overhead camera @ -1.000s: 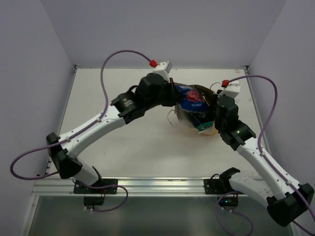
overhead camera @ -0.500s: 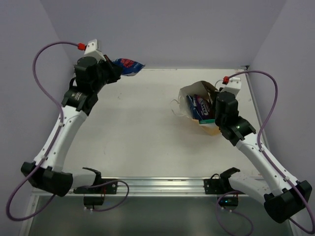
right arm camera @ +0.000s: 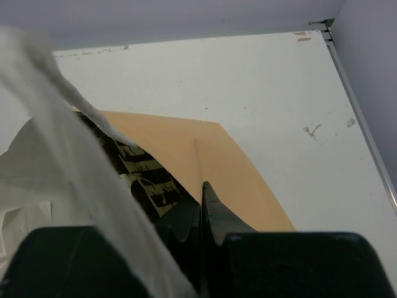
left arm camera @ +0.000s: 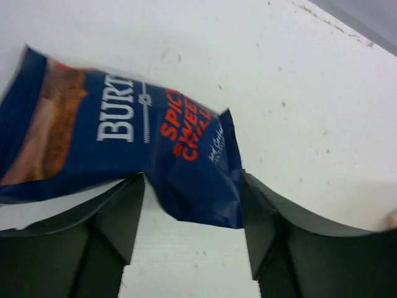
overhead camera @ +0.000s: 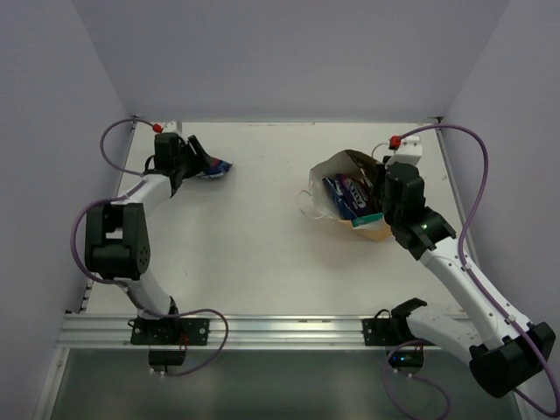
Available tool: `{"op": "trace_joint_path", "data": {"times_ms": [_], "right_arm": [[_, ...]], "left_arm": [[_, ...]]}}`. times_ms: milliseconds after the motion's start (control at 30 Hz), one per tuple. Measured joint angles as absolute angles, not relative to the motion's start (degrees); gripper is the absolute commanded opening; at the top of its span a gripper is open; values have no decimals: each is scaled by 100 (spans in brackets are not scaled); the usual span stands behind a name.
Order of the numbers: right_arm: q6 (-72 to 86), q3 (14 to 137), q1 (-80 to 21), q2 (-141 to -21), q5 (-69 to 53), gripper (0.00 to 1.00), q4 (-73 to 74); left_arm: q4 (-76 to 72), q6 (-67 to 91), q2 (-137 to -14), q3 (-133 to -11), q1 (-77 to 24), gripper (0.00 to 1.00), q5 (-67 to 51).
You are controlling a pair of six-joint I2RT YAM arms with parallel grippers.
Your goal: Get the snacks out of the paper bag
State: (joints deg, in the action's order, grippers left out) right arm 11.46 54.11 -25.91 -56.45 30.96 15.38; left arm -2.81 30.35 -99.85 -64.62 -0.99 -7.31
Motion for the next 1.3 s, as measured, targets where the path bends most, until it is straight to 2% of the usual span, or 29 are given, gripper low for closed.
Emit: {"op": "trace_joint_path", "data": {"times_ms": [67,233,333,433,633,833,1067,1300], "right_arm": [[1098,5411,-2591,-5627,3039,0,1540],[928,5411,-2591,-5607,2976,0,1542],[777,5408,-2591,-5605,2891,0,1514],[582,5363,-2591,-5586,2749,0,1404],[228,5124,-2626,-5522,2377,0,1028],[132,4880,-2860,-5500,2510,0,676],[167,4762,-3183,-5496,3103,0,416],[543,4637,-3736,-5310,3865,0,377]], "left_arm": [[-349,3057,-9697,-6051,-141,100,-902],[489,3127,-8119,-5599,-637,100,-963],[867,3264,-7338,-6064,-1612,95,-840],[906,3588,-7059,-6593,-2766,88,-773],[1155,4235,-7671,-7568,-4547,80,-438],[1518,4703,-8617,-7728,-5236,71,-211],[1754,4751,-9227,-7933,-5745,71,-27],[1769,4788,-9640,-7942,-5743,71,209]]}}
